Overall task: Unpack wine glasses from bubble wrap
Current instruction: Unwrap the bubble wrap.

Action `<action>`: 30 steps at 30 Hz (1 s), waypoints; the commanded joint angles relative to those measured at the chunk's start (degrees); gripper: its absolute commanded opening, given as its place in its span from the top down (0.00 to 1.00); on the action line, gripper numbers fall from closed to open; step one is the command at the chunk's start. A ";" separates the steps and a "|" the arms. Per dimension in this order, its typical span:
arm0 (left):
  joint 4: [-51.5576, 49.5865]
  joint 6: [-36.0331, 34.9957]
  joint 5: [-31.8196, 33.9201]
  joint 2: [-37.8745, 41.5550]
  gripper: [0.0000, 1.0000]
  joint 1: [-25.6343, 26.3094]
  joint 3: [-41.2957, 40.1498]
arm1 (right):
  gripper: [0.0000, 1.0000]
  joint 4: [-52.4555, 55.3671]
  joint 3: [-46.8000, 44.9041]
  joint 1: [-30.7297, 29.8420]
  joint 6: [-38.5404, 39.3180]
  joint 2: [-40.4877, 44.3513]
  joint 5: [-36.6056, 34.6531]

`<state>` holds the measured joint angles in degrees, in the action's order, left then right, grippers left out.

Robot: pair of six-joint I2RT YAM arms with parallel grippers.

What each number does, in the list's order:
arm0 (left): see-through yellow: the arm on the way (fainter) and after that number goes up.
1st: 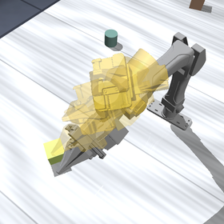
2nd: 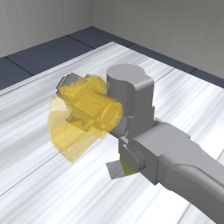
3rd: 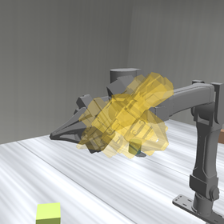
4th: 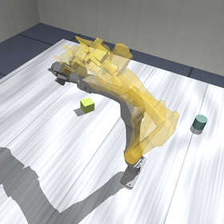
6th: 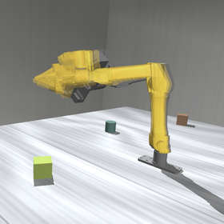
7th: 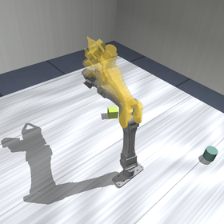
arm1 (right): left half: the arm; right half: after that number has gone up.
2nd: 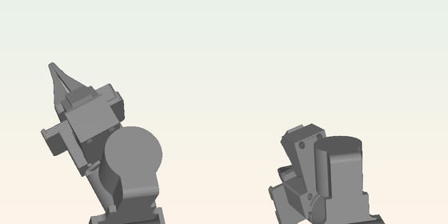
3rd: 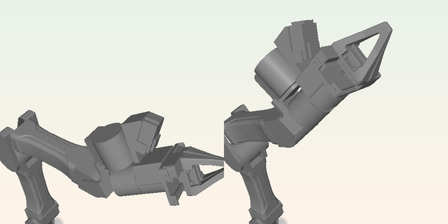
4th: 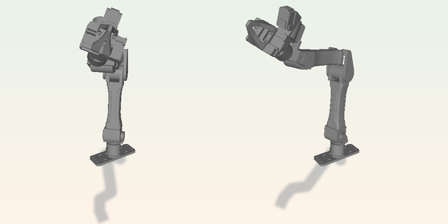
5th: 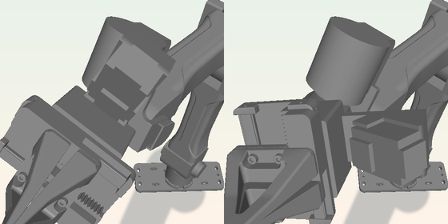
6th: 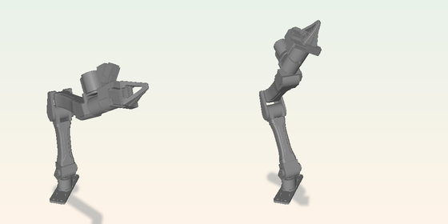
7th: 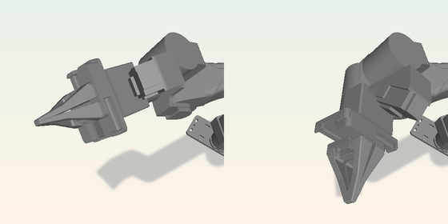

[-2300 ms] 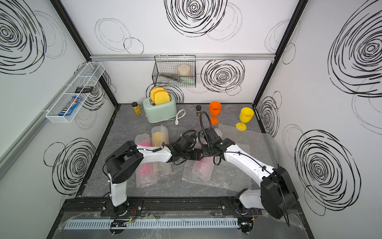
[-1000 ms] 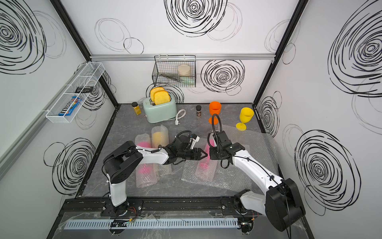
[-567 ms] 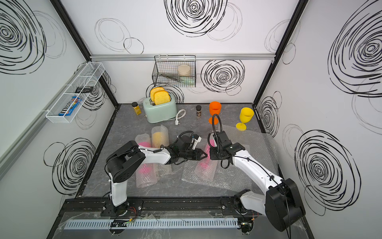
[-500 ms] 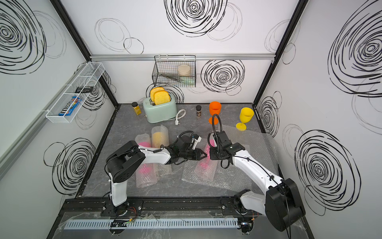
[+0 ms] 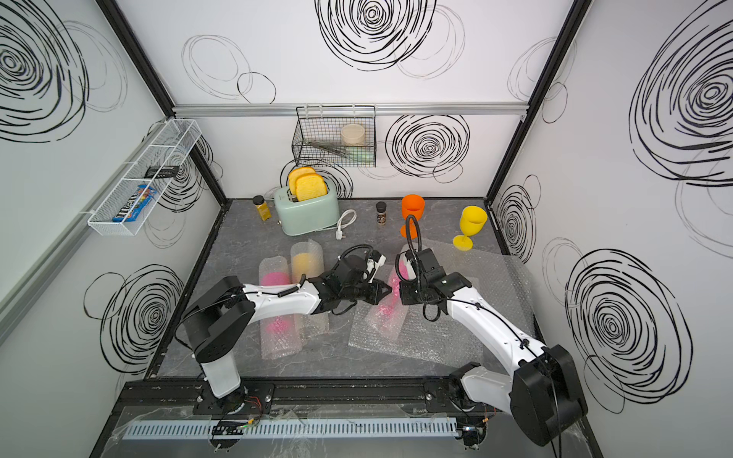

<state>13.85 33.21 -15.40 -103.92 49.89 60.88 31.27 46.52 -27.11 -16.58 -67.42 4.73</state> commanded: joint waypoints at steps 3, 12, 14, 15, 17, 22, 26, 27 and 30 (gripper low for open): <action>-1.42 -2.80 0.45 2.62 0.95 0.34 2.12 | 0.71 -4.71 1.91 -1.88 4.14 1.74 1.18; -6.40 -4.69 3.28 2.58 0.95 0.91 3.98 | 0.56 -4.00 2.18 -2.61 1.88 -1.31 -5.38; -6.77 -4.94 3.93 2.75 0.95 1.01 3.83 | 0.52 -3.06 2.59 -2.34 0.67 -1.97 -7.14; -6.81 -5.10 4.22 2.96 0.95 1.09 3.76 | 0.50 -2.98 2.61 -2.25 0.66 -2.29 -7.36; -6.84 -5.25 4.35 3.15 0.95 1.16 3.72 | 0.50 -3.35 2.61 -2.24 0.66 -2.94 -7.00; -8.11 -6.14 5.74 3.91 0.95 1.18 4.11 | 0.54 -1.68 3.54 -2.08 -0.18 -5.36 -7.20; -9.22 -6.75 6.64 4.43 0.95 1.18 4.50 | 0.59 -0.77 3.11 -1.99 -0.65 -6.84 -7.81; -9.41 -6.91 6.75 4.51 0.95 1.18 4.75 | 0.61 -0.77 2.71 -1.92 -0.73 -6.93 -7.81; -10.32 -7.33 7.38 4.51 0.95 1.23 5.21 | 0.63 -0.86 1.93 -1.69 -1.34 -6.46 -8.07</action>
<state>2.92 27.27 -9.54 -101.67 50.74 63.59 28.69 48.71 -29.23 -16.88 -74.19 -2.02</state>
